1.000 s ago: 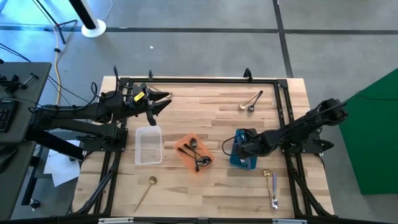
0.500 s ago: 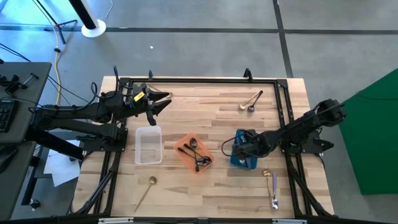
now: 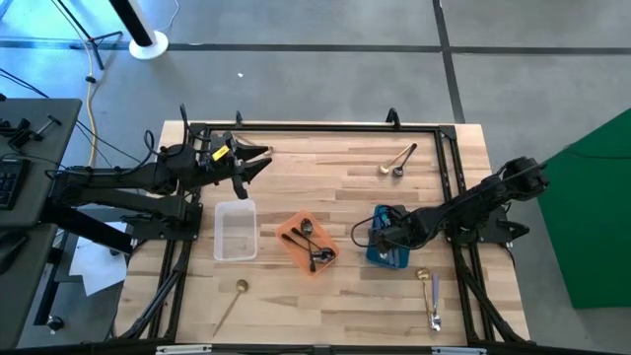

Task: Sort silverware by color (type)
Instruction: Put the left purple spoon into the blue bin

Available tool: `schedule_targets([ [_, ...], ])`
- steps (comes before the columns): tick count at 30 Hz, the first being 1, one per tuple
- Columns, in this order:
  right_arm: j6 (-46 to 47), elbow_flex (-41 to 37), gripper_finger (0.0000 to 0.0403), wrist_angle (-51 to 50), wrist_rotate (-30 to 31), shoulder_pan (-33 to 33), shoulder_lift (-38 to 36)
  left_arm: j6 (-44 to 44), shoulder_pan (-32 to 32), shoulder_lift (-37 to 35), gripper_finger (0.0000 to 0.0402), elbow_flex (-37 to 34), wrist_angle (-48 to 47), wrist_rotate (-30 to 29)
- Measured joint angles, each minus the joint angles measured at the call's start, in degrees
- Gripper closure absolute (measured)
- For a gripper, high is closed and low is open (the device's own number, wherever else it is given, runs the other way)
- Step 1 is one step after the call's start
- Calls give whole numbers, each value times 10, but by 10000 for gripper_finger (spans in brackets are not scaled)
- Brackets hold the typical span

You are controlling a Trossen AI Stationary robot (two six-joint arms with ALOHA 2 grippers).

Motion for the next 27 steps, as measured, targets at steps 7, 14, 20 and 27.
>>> schedule_targets([
  [7, 0, 0, 315, 0, -2, 0, 0, -1, 0, 0, 236, 0, 0, 0],
  [14, 0, 0, 279, 0, -4, 0, -1, -1, 0, 0, 236, 0, 0, 0],
  [20, -3, 1, 257, 0, -7, 0, -1, -1, 0, 0, 236, 0, 0, 0],
  [27, -4, 3, 258, -3, -9, 1, -2, -1, 0, 0, 236, 0, -2, 0],
])
